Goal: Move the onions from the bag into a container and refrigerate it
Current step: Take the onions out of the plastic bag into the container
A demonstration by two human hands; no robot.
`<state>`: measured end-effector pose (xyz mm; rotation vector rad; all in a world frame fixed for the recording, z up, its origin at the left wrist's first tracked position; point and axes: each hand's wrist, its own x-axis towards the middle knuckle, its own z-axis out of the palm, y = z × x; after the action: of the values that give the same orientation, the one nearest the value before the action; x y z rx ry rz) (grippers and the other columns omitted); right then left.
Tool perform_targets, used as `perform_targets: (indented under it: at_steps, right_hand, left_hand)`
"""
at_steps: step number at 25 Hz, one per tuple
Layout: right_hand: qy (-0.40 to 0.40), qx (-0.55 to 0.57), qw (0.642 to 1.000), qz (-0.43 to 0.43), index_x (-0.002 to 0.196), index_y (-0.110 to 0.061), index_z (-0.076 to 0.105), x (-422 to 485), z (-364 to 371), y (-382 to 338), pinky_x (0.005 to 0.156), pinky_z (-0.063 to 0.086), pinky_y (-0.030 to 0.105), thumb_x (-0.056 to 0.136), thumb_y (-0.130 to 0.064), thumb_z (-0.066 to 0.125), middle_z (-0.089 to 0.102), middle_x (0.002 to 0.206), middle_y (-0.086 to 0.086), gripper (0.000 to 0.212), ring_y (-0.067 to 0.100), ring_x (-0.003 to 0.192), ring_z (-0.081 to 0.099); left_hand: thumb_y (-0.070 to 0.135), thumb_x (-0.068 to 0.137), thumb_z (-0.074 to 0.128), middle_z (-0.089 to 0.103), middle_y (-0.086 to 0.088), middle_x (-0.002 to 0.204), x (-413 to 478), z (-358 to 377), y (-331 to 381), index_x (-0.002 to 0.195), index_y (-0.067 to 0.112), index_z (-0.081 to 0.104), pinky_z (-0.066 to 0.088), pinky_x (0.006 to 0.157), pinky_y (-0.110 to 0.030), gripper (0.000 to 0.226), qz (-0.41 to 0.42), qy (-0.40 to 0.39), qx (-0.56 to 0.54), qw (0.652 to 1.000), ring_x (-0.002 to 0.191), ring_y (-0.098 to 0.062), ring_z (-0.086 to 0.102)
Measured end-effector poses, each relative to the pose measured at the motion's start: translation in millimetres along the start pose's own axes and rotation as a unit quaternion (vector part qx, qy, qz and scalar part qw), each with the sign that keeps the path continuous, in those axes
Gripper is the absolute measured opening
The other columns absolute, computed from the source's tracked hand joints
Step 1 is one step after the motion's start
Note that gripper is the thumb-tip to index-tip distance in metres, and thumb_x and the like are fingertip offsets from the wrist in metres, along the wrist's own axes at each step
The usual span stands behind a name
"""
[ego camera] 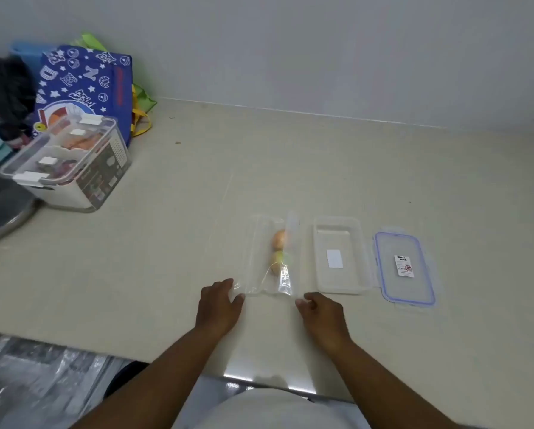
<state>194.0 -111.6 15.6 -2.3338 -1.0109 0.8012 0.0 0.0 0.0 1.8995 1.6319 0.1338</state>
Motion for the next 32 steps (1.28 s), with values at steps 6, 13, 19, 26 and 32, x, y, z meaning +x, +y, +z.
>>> perform_targets:
  at_steps: [6,13,19,26,32]
  right_hand:
    - [-0.086,0.114,0.984,0.103,0.072,-0.01,0.061,31,10,-36,0.066,0.054,0.031,0.09,-0.03,0.058,0.073,0.068,0.005,0.027,0.021,0.059,0.071]
    - [-0.136,0.153,0.972,0.112,0.082,0.001,0.066,-10,4,19,0.049,0.047,0.024,0.089,-0.02,0.06,0.071,0.065,0.005,0.023,0.014,0.049,0.062]
    - [-0.028,0.031,0.999,0.022,0.083,-0.021,0.064,-34,-7,29,0.075,0.051,0.031,0.083,-0.027,0.069,0.068,0.082,-0.002,0.008,0.017,0.075,0.065]
    - [-0.025,0.253,0.967,-0.013,0.08,-0.025,0.073,-24,-26,-27,0.062,0.05,0.017,0.081,-0.033,0.07,0.074,0.075,-0.004,0.009,0.004,0.068,0.069]
    - [-0.084,0.276,0.956,0.048,0.076,-0.008,0.073,-13,-38,-35,0.054,0.047,0.028,0.081,-0.016,0.067,0.073,0.067,0.005,0.011,0.013,0.059,0.066]
  left_hand:
    - [0.03,0.09,0.058,0.071,-0.002,0.104,8,-9,18,0.103,0.016,0.07,0.05,0.092,-0.033,0.023,-0.121,-0.043,-0.253,0.959,0.101,-0.025,0.066]
    - [0.023,0.092,0.055,0.059,-0.005,0.055,10,-8,25,0.064,0.011,0.063,0.047,0.058,-0.026,0.031,-0.172,-0.106,-0.347,0.916,0.051,-0.022,0.055]
    - [0.013,0.092,0.06,0.062,0.0,0.046,1,-5,35,0.062,0.008,0.062,0.047,0.048,-0.023,0.03,-0.149,-0.111,-0.365,0.912,0.041,-0.016,0.055]
    - [0.023,0.08,0.071,0.064,-0.003,0.055,-19,-11,72,0.071,0.005,0.066,0.048,0.051,-0.026,0.02,-0.052,-0.113,-0.319,0.94,0.047,-0.015,0.056]
    - [0.017,0.074,0.078,0.069,-0.007,0.057,-38,-14,80,0.075,0.008,0.071,0.053,0.05,-0.026,0.012,-0.008,-0.214,-0.36,0.908,0.052,-0.018,0.063]
